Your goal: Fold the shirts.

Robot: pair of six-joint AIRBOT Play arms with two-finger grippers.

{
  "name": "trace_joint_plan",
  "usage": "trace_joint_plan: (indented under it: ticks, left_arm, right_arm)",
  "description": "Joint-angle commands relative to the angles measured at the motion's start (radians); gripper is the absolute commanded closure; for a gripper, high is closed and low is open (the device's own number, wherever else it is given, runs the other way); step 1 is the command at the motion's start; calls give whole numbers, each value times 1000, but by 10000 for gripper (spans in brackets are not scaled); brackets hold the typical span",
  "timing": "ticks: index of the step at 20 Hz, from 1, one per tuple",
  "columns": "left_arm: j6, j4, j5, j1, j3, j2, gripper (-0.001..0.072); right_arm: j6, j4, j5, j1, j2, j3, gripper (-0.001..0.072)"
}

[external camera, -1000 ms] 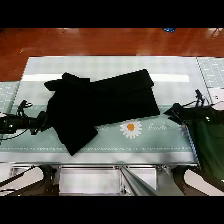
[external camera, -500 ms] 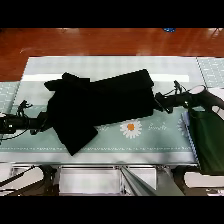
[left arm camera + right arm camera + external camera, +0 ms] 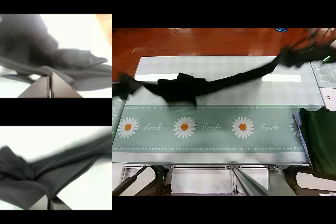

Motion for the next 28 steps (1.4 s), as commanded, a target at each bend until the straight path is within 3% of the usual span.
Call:
trace_joint_plan:
  ticks: [1, 8, 12, 17, 20, 23, 28]
  left_arm:
    - [0, -136, 32, 3, 276, 131, 682]
    - [-4, 2, 48, 98, 701, 333, 683]
    - [-64, 298, 49, 34, 761, 472, 683]
    - [-252, 925, 12, -323, 761, 577, 683]
    - [-328, 1125, -63, -444, 732, 560, 682]
    - [-384, 1132, -75, -460, 591, 511, 683]
    - [-424, 1027, -8, -460, 389, 272, 682]
  right_arm:
    - [37, -124, 77, -45, 131, 307, 689]
    - [35, -253, 126, -88, 548, 370, 689]
    - [71, -366, 229, -88, 697, 369, 689]
    - [137, -498, 342, -88, 777, 369, 689]
    - [148, -493, 394, -88, 777, 314, 689]
    - [150, -415, 383, -88, 776, 120, 689]
    - [77, -256, 78, -88, 698, -299, 689]
